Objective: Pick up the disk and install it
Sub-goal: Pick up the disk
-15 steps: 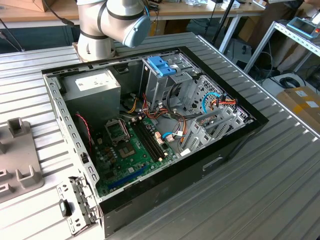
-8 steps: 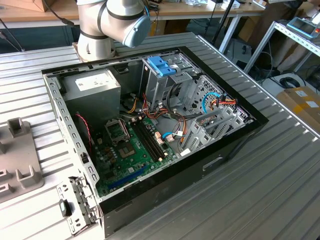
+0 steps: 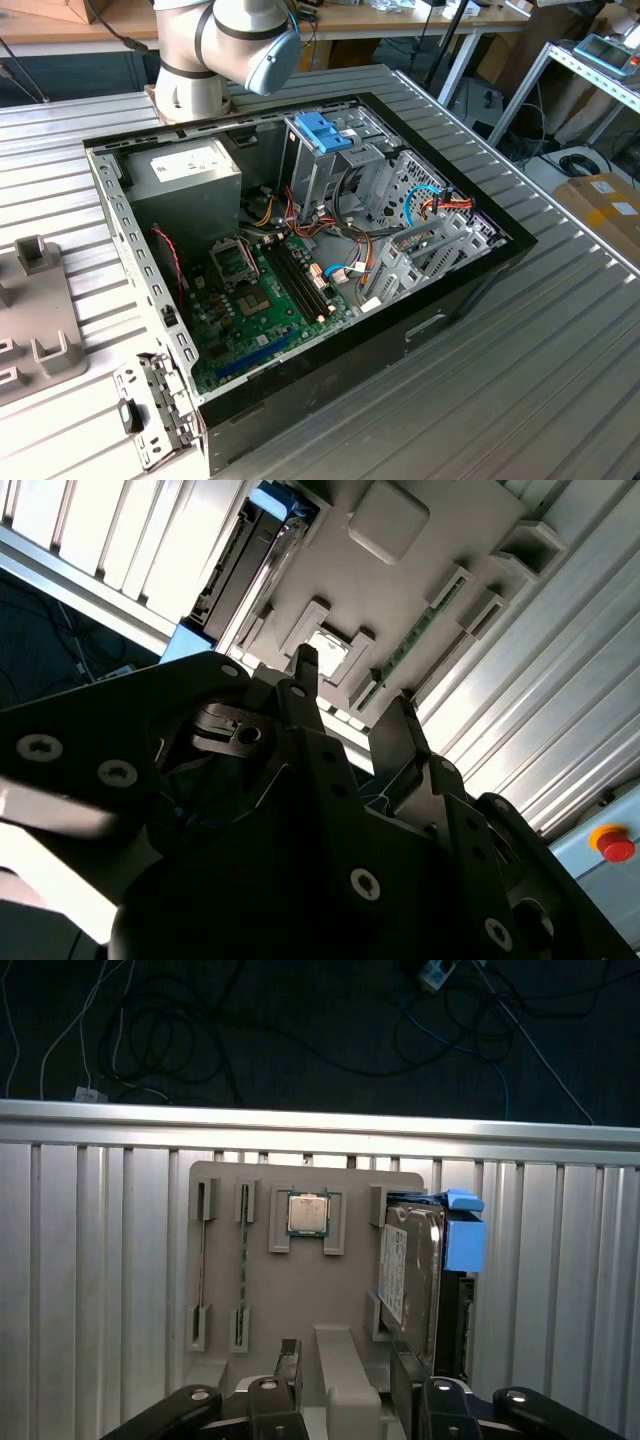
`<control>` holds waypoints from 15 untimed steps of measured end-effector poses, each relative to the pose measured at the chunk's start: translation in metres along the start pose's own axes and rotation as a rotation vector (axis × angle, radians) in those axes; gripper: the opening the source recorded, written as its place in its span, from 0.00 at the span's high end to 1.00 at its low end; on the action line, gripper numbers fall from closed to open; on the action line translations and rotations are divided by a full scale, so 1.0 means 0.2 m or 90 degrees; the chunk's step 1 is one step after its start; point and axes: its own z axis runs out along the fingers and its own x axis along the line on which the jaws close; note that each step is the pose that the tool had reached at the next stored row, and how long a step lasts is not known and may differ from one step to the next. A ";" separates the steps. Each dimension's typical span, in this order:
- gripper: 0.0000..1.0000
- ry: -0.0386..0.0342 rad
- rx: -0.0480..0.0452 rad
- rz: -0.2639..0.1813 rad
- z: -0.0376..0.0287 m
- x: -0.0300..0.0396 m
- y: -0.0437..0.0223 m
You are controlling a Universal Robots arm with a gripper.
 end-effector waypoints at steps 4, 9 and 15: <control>0.52 0.0003 0.0000 0.000 0.002 0.000 0.000; 0.52 0.0003 0.0000 0.000 0.006 0.000 0.000; 0.52 0.0003 0.0001 0.000 0.014 0.001 0.000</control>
